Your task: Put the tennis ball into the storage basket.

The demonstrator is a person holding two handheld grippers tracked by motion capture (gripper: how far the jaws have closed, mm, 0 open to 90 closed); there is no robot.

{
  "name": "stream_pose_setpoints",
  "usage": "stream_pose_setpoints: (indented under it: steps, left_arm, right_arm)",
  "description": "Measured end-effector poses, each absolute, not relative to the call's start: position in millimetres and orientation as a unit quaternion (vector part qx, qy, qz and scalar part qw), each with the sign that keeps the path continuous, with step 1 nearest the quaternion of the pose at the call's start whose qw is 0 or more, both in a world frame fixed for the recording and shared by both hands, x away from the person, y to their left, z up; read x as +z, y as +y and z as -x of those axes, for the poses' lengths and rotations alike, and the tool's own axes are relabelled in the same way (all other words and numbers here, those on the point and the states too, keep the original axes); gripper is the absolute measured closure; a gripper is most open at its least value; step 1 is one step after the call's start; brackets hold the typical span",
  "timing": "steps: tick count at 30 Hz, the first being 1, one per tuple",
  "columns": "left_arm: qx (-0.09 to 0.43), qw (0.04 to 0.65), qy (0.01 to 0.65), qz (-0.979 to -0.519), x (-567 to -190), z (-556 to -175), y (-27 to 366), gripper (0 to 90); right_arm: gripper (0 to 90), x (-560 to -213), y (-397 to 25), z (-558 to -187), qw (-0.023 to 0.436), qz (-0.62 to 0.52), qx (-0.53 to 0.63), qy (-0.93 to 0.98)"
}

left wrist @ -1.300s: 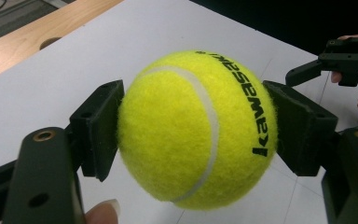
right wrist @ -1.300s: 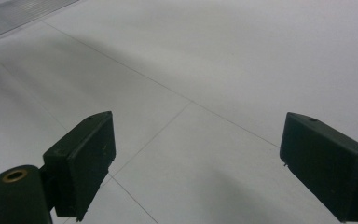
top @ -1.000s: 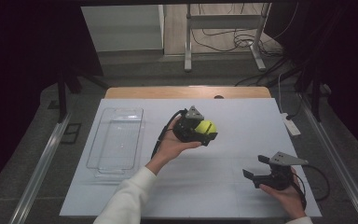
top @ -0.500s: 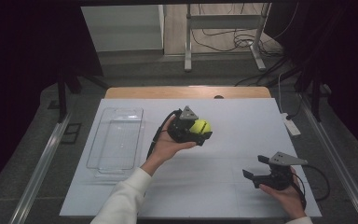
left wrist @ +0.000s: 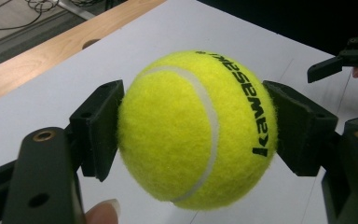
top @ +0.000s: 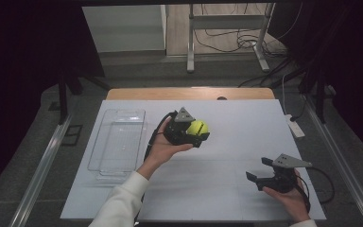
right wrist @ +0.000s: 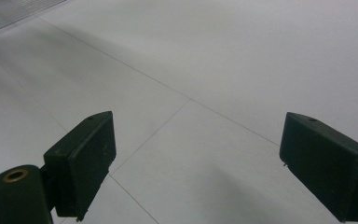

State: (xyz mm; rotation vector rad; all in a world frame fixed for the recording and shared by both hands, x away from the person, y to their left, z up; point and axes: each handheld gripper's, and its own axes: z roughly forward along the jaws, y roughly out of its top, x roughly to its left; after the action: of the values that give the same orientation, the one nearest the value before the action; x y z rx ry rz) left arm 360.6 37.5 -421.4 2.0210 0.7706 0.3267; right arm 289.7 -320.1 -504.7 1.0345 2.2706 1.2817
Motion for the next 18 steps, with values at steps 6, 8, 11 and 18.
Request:
stream_pose_setpoints:
  steps: [6,8,11,18]
  left_arm:
    - [0.138,0.46,0.315,-0.818,-420,-360,43,26.0]
    - [0.138,0.462,0.316,-0.817,-419,-360,44,26.0]
    - [0.138,0.463,0.317,-0.816,-419,-359,47,26.0]
    - [0.14,0.463,0.316,-0.816,-419,-357,53,26.0]
  right_arm:
    - [10.5,-505,-319,-290,0.168,-0.363,0.45,0.799]
    - [10.5,-505,-319,-289,0.168,-0.362,0.45,0.799]
    - [10.5,-505,-320,-290,0.168,-0.363,0.449,0.799]
    - [10.6,-505,-319,-289,0.168,-0.363,0.448,0.8]
